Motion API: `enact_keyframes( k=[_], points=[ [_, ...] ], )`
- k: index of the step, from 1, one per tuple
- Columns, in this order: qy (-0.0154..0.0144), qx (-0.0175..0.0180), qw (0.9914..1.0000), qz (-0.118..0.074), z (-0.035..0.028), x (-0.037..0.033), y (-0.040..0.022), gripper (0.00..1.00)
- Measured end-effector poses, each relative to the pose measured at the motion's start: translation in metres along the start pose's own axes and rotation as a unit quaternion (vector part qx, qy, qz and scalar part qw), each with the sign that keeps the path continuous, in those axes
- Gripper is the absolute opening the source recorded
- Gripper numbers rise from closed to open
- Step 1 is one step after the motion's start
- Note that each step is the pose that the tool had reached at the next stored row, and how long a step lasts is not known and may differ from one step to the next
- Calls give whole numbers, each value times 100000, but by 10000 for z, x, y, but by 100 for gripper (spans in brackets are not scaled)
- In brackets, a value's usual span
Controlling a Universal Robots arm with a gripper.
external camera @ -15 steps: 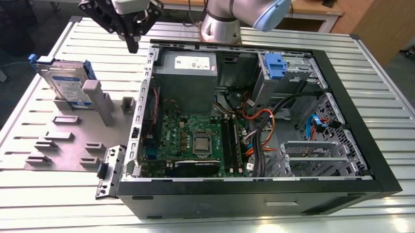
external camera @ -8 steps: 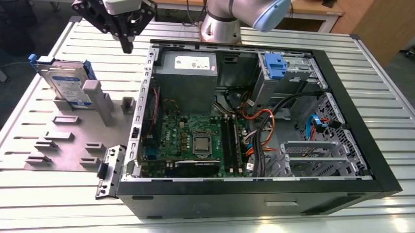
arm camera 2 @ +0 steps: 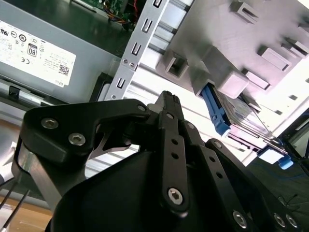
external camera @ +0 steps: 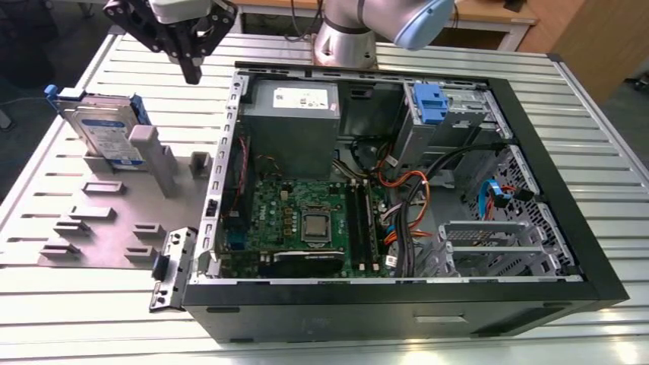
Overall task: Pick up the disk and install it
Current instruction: 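Reach for the disk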
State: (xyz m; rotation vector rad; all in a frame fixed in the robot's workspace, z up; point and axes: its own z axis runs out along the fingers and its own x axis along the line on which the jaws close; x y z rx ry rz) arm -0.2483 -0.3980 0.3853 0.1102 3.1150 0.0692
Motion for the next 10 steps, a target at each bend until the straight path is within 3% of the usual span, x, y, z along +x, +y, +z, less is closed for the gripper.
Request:
enact_keyframes(
  k=[10],
  points=[
    [-2,0,100000,3,12,98,-7,11]
  ],
)
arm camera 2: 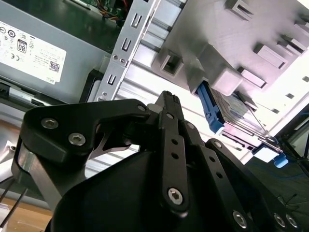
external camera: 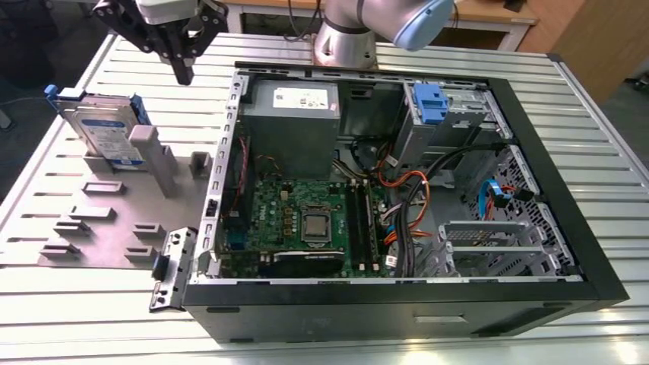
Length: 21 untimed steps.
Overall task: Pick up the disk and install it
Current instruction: 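Reach for the disk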
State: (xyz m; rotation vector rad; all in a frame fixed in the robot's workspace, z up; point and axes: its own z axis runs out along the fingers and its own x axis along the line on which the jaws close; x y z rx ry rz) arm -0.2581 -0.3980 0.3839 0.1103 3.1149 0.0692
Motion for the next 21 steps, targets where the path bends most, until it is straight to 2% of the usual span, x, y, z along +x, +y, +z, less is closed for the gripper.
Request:
enact_keyframes(
  k=[9,21],
  points=[
    [0,-1,100000,2,18,109,-8,11],
    [1,0,100000,5,33,294,-22,11]
  ],
)
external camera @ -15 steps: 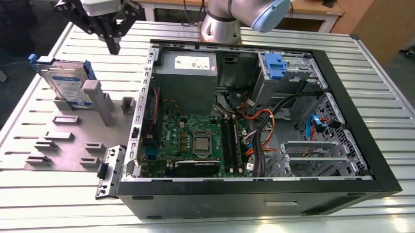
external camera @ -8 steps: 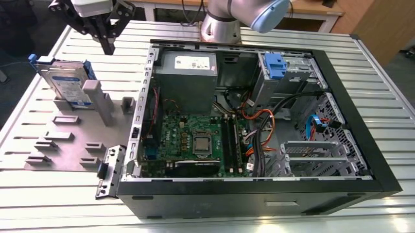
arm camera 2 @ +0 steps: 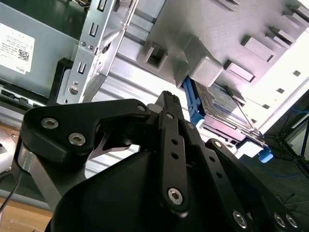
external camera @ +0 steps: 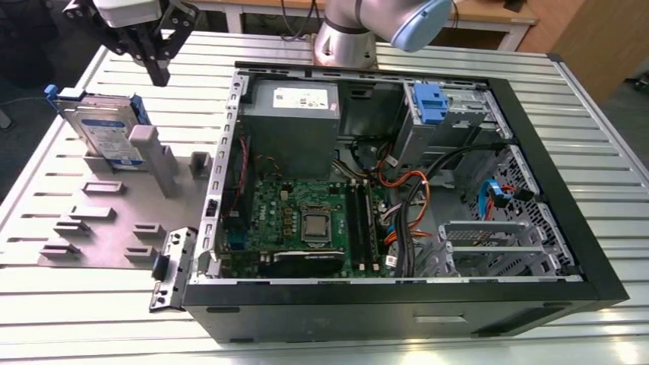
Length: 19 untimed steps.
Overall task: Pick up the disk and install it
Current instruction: 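Reach for the disk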
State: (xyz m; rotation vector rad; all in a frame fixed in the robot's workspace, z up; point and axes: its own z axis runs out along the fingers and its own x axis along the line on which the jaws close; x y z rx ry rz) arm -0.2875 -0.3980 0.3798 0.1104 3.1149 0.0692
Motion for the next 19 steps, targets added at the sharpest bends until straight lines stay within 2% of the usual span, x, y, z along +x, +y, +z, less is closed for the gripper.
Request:
enact_keyframes(
  k=[12,19],
  points=[
    [1,-1,100000,-4,11,198,-15,11],
    [-1,0,100000,-8,19,348,-26,11]
  ],
)
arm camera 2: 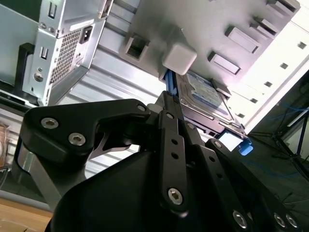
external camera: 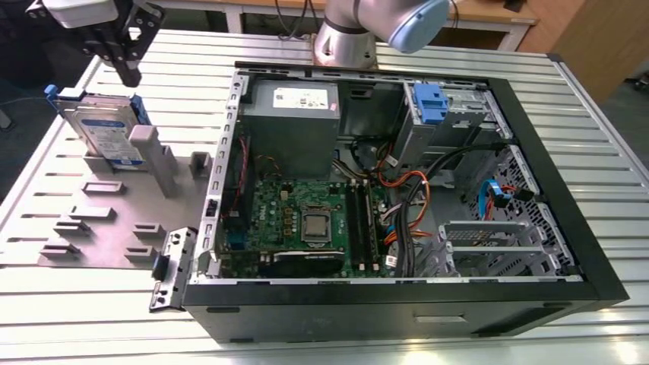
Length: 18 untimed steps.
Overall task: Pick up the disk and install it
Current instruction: 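Reach for the disk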
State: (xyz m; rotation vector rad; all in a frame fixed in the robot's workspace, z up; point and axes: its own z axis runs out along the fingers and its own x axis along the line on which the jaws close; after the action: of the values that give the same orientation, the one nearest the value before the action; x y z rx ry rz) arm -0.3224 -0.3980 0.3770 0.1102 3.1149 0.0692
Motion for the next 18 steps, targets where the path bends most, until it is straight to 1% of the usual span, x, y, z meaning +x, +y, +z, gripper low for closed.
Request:
enact_keyframes(
  k=[5,8,11,18],
  points=[
    [0,1,100000,3,5,136,-10,11],
    [1,1,100000,3,7,202,-15,11],
    [-5,-4,100000,-1,9,226,-17,11],
    [3,2,100000,1,9,230,-17,11]
  ],
)
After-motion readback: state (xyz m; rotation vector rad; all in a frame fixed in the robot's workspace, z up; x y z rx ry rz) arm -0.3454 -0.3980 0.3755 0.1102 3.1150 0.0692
